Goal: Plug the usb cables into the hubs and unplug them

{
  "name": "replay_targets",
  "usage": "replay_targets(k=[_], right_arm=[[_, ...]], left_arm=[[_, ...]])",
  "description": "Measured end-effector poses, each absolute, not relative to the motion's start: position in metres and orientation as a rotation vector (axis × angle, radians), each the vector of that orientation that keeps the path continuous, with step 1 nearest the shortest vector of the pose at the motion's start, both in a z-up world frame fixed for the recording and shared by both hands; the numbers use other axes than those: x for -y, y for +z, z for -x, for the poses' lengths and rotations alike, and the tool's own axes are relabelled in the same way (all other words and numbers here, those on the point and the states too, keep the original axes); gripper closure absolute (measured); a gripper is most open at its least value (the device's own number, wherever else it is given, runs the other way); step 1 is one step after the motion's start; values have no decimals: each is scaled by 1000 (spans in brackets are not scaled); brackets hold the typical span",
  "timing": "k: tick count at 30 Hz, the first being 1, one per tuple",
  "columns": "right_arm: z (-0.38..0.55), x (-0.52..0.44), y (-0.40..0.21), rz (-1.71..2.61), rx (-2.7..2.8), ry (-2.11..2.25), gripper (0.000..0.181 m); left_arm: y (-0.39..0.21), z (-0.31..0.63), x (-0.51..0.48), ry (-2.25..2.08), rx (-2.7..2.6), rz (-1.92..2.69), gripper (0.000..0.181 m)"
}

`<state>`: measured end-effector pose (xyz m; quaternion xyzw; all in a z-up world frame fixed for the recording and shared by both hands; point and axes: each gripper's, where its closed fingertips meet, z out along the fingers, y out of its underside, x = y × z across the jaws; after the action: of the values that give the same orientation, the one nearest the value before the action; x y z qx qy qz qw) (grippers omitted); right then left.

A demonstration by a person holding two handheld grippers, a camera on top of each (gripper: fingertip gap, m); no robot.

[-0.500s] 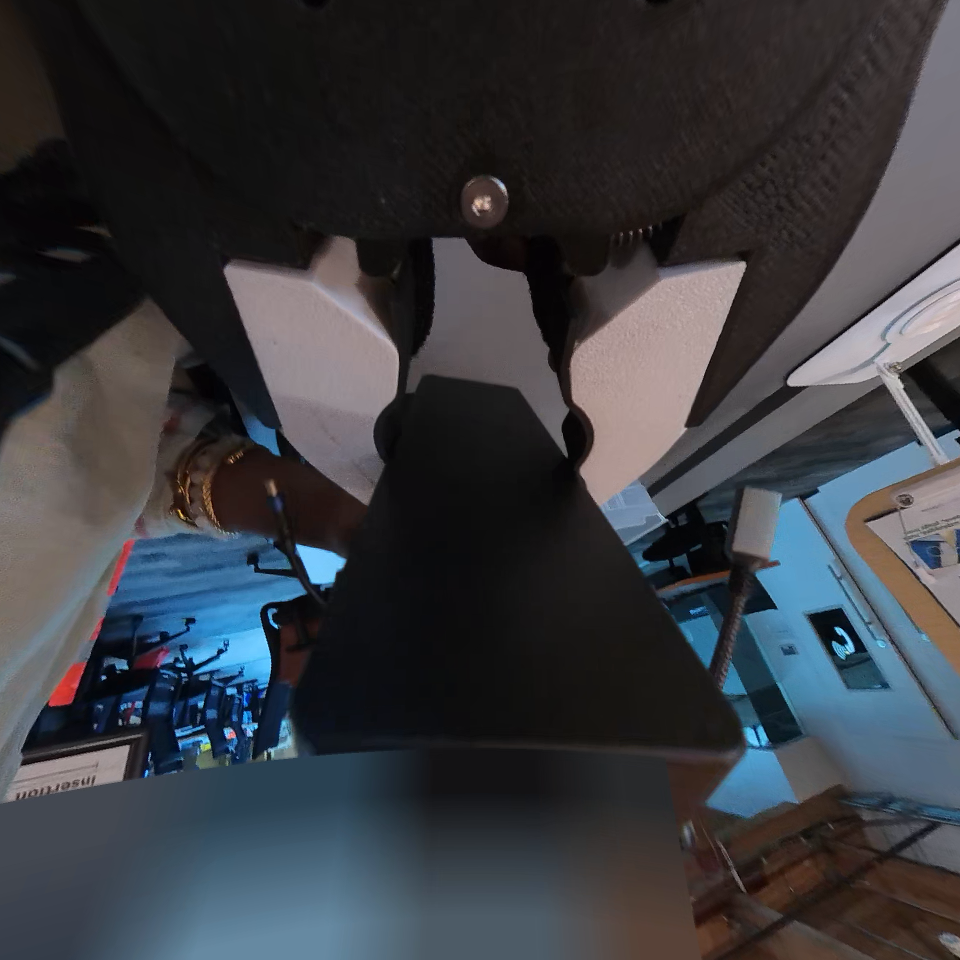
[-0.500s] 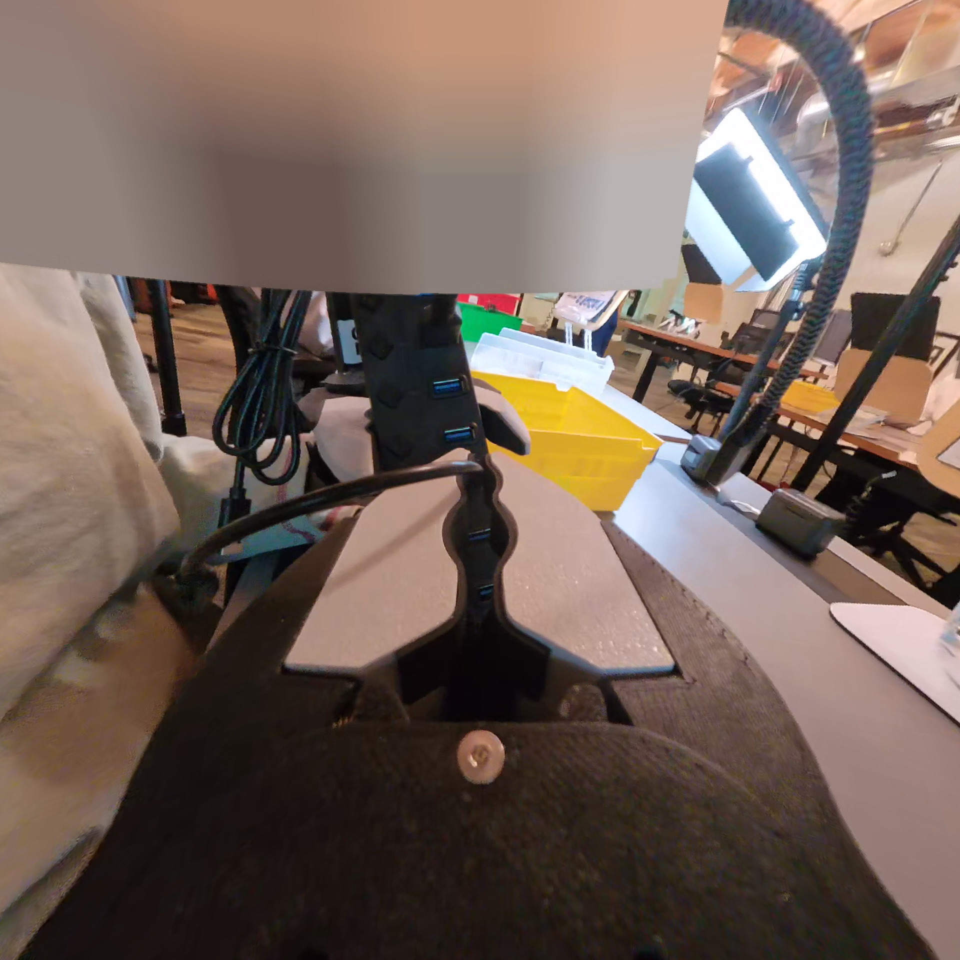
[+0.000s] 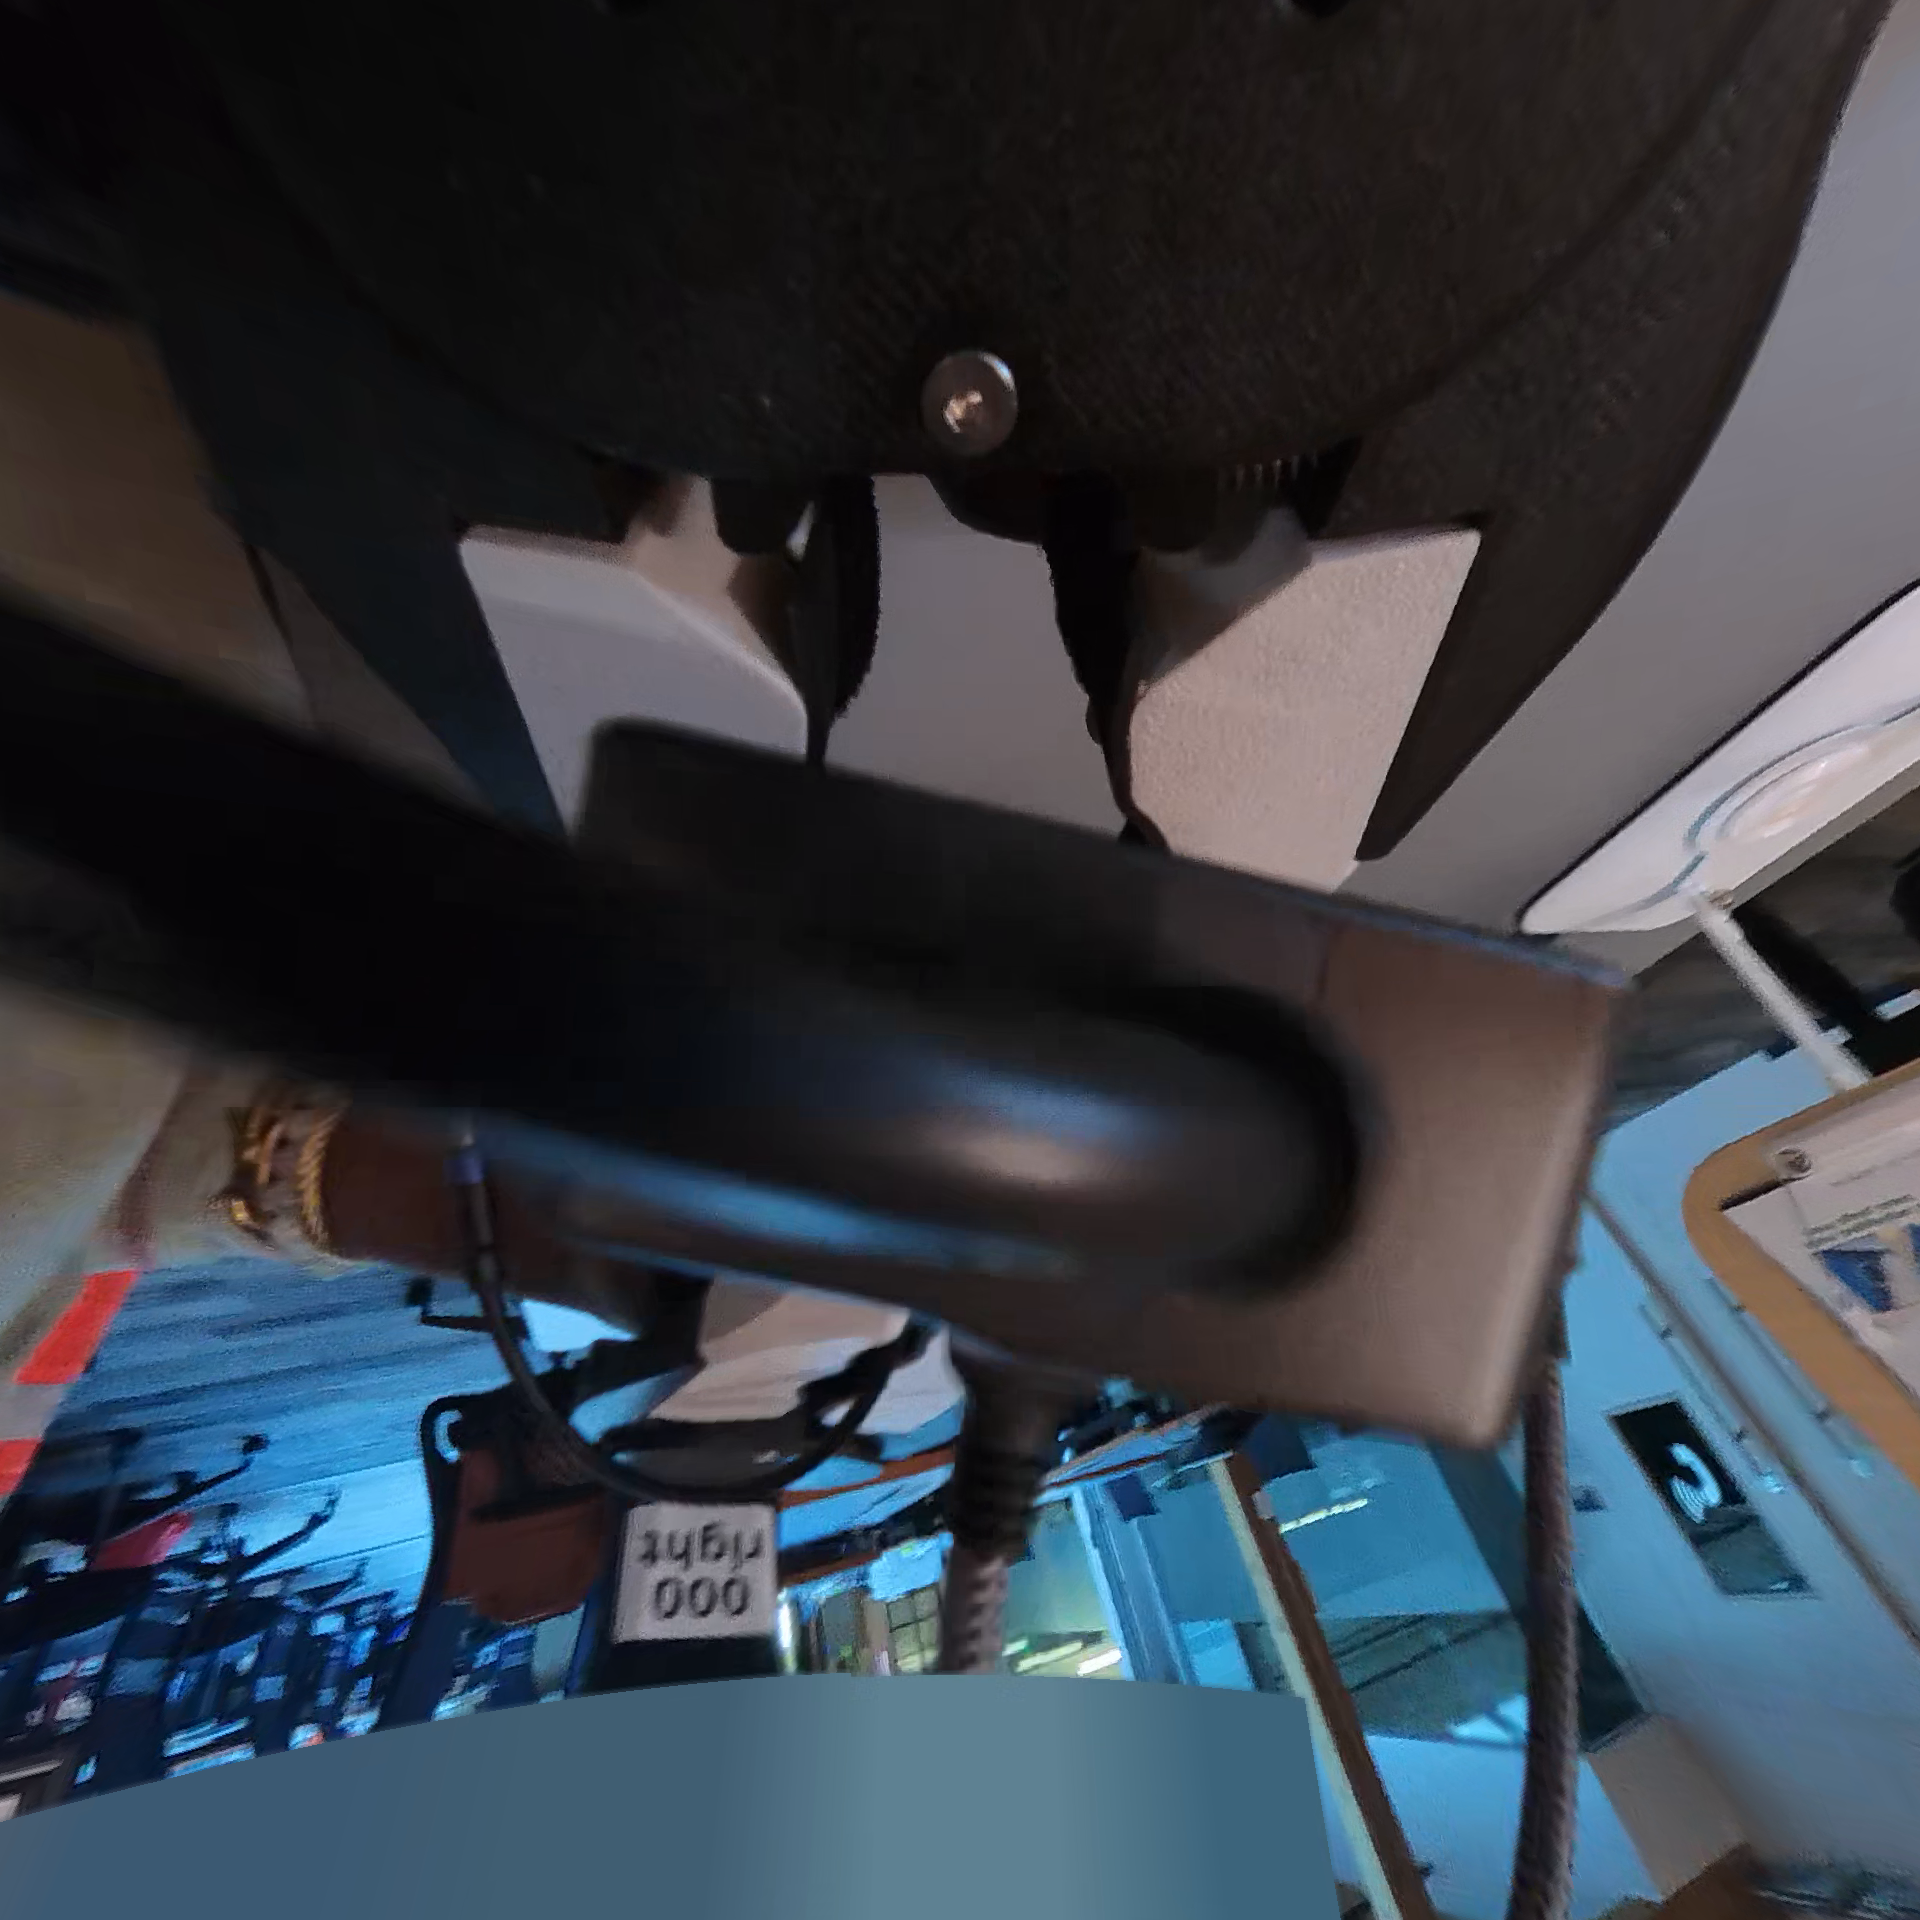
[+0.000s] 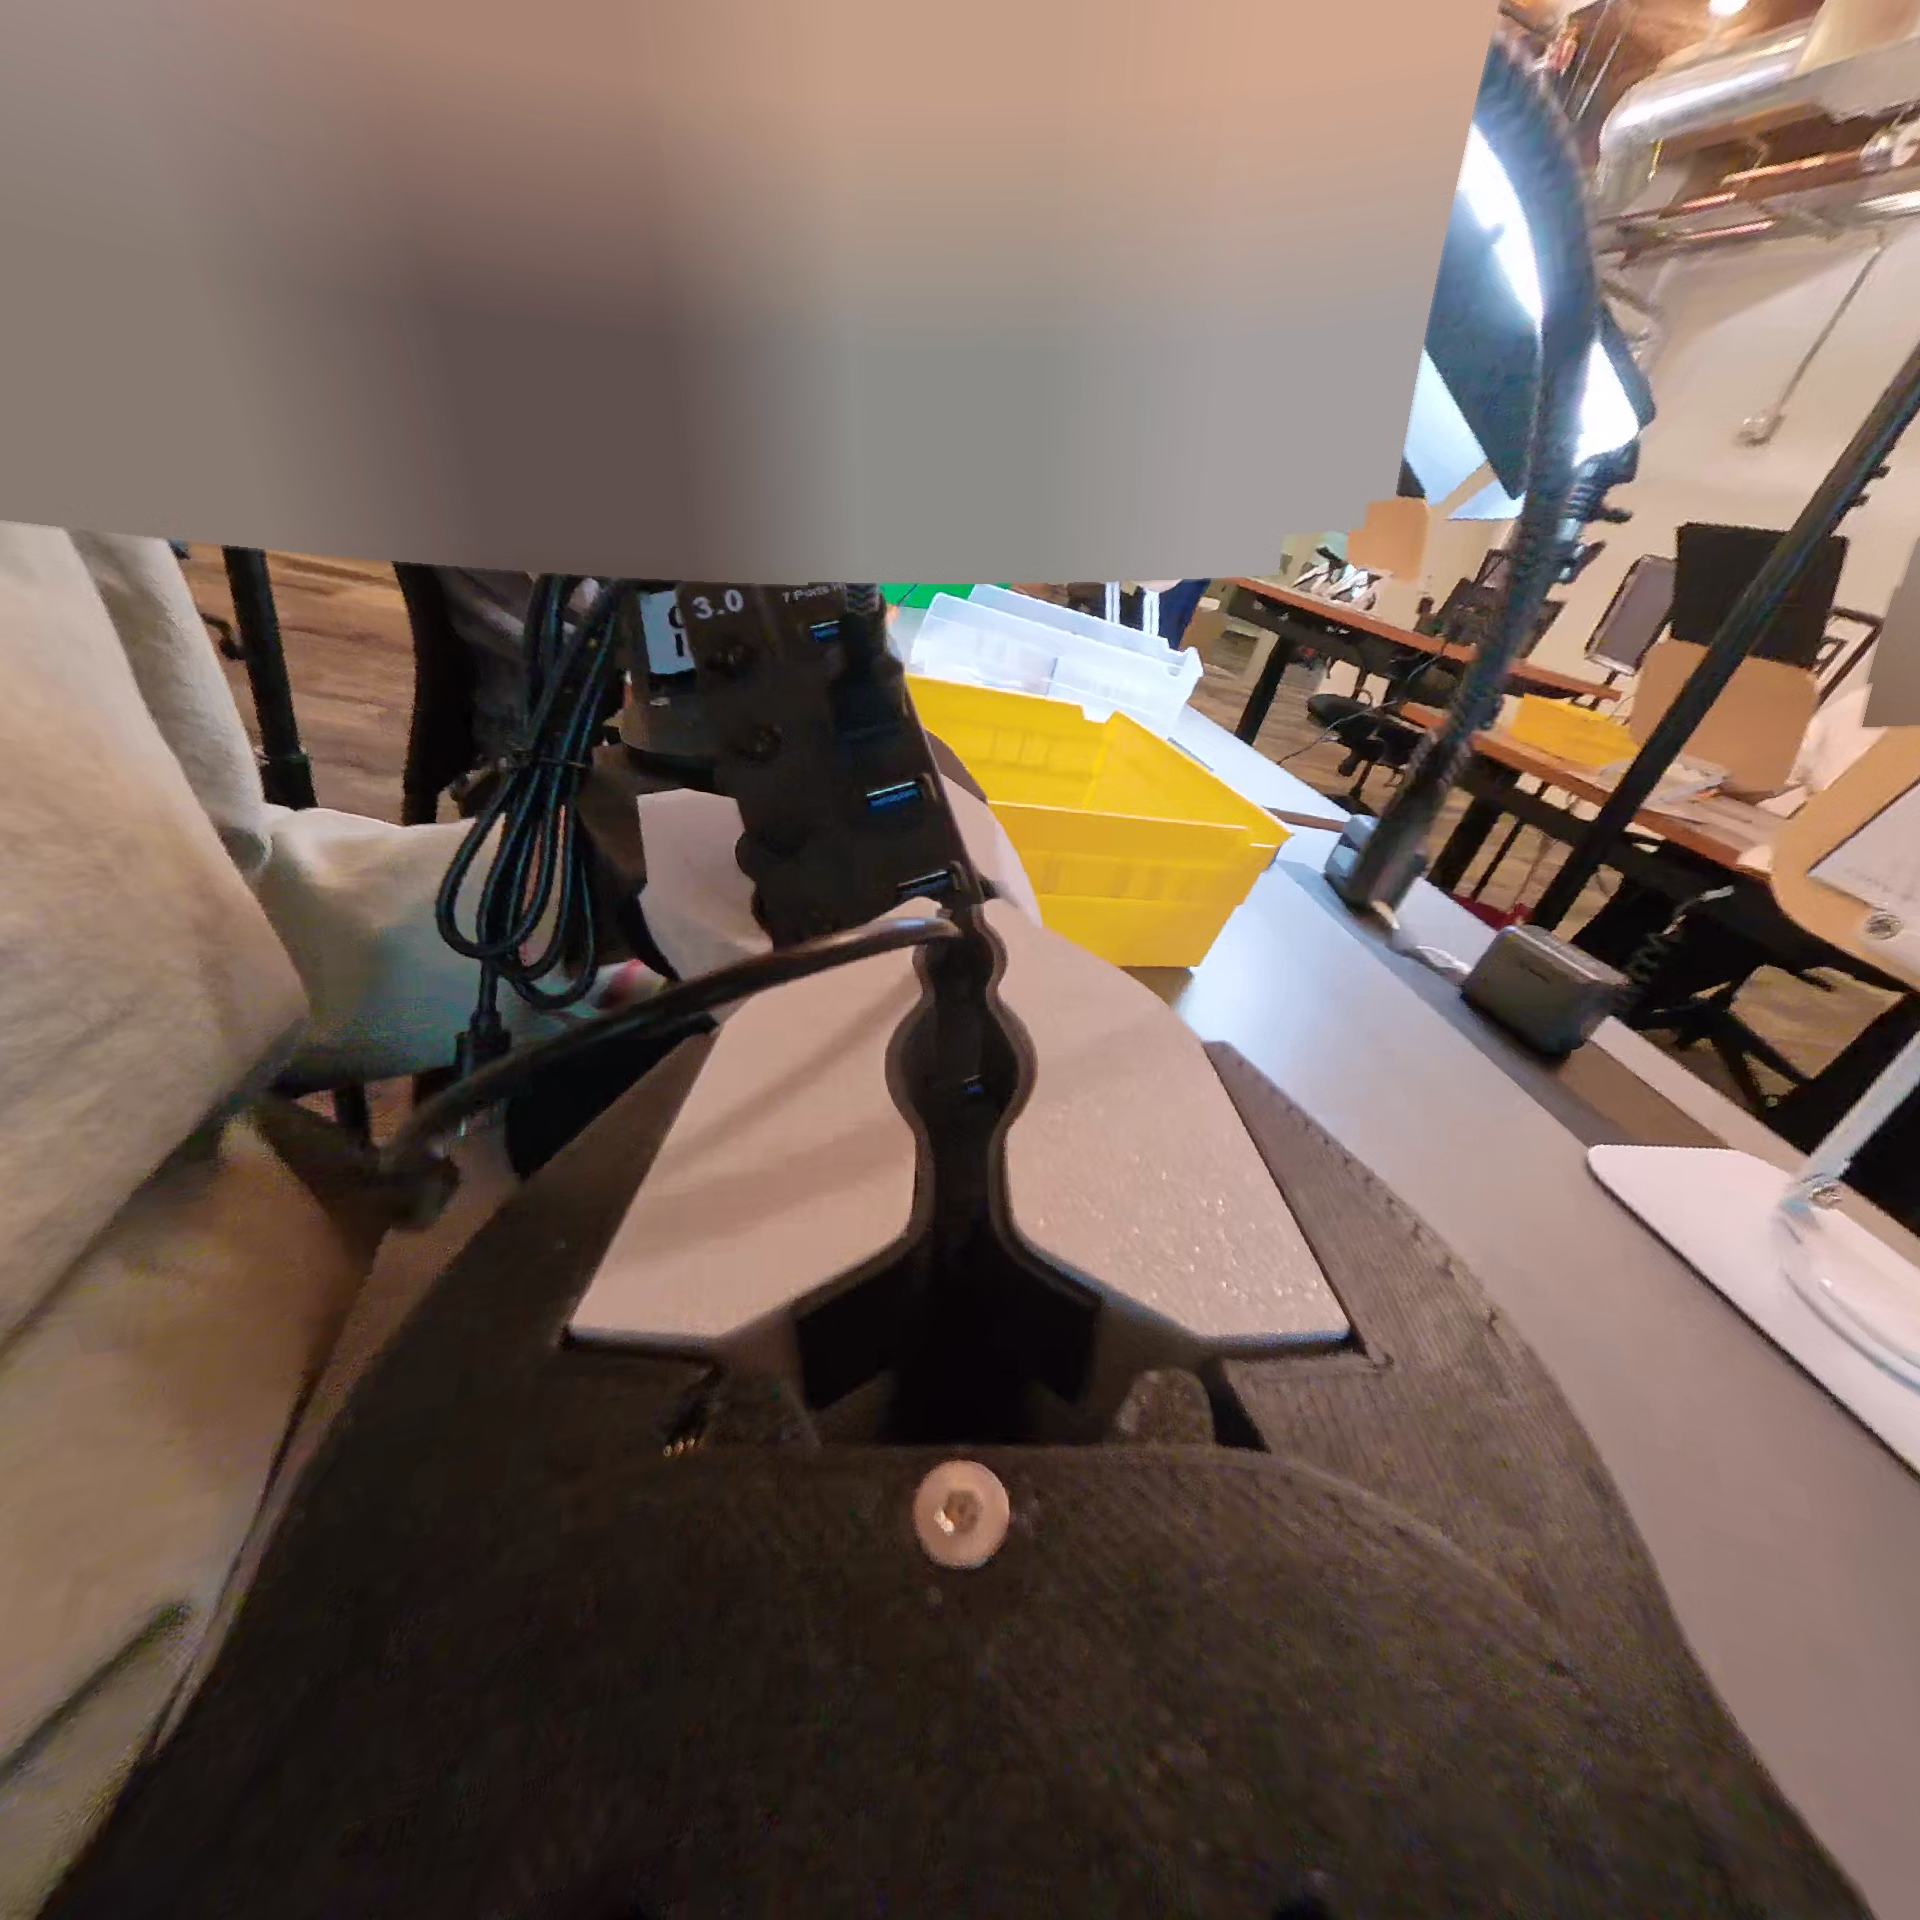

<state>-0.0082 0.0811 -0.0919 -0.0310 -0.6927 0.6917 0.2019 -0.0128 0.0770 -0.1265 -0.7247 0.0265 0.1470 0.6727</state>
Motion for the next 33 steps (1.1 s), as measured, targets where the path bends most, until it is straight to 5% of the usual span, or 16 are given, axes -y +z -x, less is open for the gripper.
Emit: replay_targets(k=[33], right_arm=[[16,-69,-107,252,1978,2032,179]], left_arm=[[-111,18,-67,193,21,1423,123]])
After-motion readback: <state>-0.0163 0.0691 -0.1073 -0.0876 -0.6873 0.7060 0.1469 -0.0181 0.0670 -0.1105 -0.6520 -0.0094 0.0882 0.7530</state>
